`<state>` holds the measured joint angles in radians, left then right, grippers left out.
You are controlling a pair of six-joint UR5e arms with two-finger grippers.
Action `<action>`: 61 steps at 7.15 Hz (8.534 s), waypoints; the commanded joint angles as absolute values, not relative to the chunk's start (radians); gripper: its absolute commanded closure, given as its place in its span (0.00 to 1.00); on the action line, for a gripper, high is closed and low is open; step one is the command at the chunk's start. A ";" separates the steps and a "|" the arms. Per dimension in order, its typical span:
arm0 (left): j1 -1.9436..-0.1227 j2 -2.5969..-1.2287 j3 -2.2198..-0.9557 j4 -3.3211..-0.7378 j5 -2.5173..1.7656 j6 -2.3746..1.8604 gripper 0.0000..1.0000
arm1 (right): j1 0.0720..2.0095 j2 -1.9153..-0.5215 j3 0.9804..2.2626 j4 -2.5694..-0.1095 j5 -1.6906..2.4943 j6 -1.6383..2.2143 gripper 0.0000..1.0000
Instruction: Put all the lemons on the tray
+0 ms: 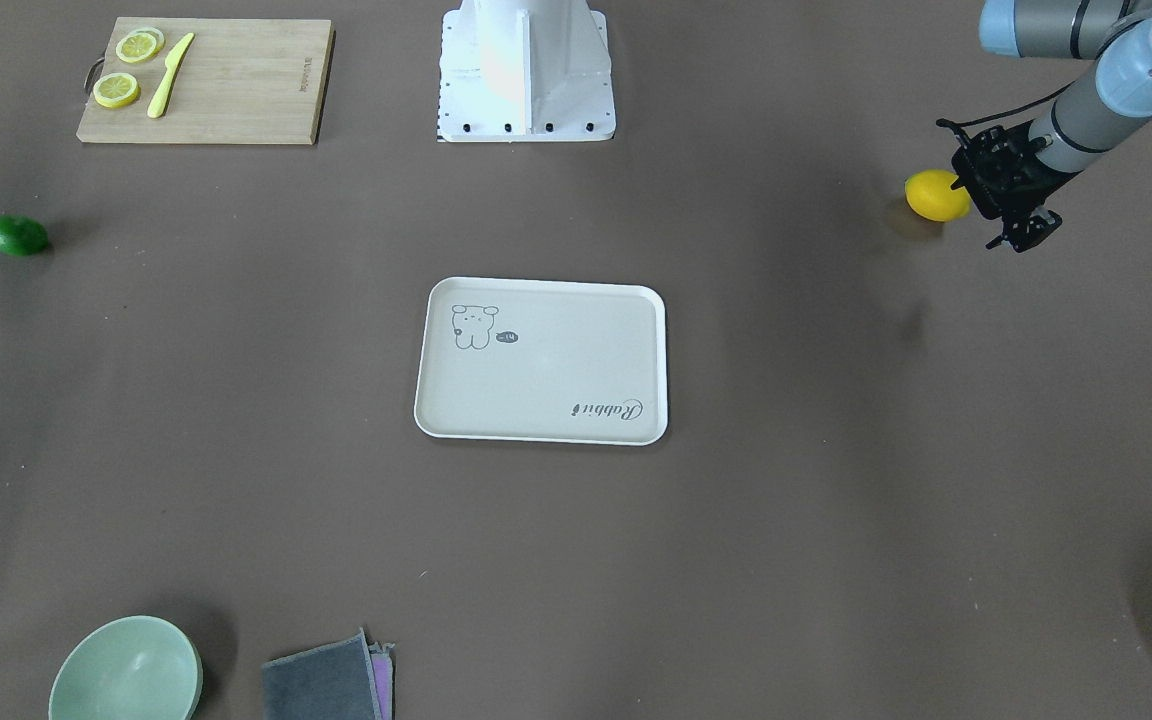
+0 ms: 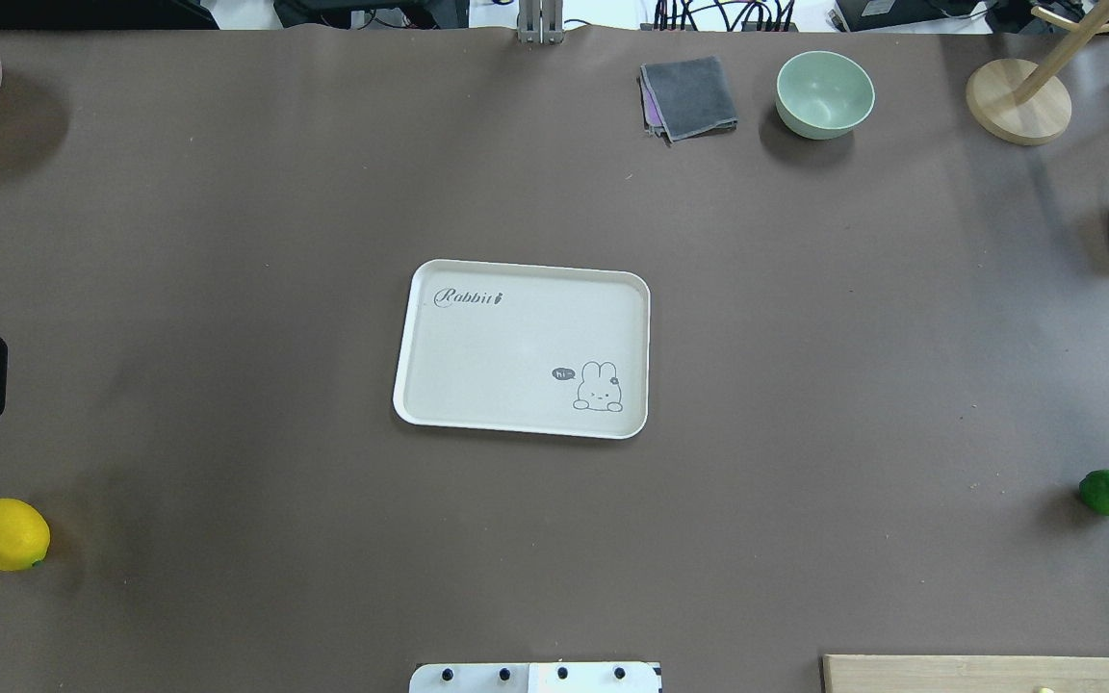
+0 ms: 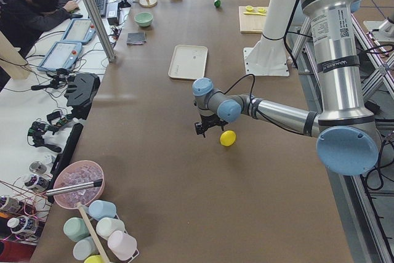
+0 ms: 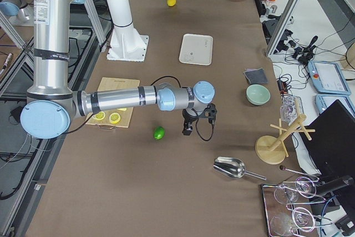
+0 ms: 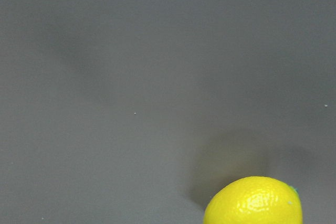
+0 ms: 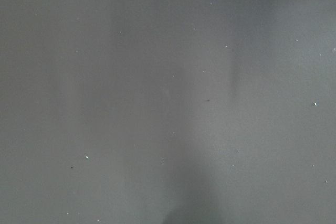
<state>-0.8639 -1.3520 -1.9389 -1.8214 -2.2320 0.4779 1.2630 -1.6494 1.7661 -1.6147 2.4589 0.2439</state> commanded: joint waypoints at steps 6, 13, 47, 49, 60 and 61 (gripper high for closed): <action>-0.788 -1.344 -1.925 -1.853 -2.301 0.509 0.03 | 1.261 -1.651 1.764 -1.617 2.457 0.244 0.00; -0.758 -1.322 -1.884 -1.853 -2.299 0.580 0.03 | 1.253 -1.651 1.763 -1.617 2.456 0.245 0.00; -0.866 -2.249 -1.347 -2.136 -2.474 -1.157 0.03 | 1.249 -1.626 1.759 -1.614 2.454 0.282 0.00; -0.983 -2.211 -1.351 -2.129 -2.474 -1.157 0.03 | 1.249 -1.626 1.759 -1.614 2.456 0.282 0.00; -1.382 -1.821 -1.571 -1.586 -2.313 -0.080 0.04 | 1.182 -1.490 1.773 -1.612 2.413 0.502 0.00; -1.382 -1.819 -1.572 -1.585 -2.321 -0.087 0.04 | 1.128 -1.456 1.767 -1.612 2.370 0.561 0.00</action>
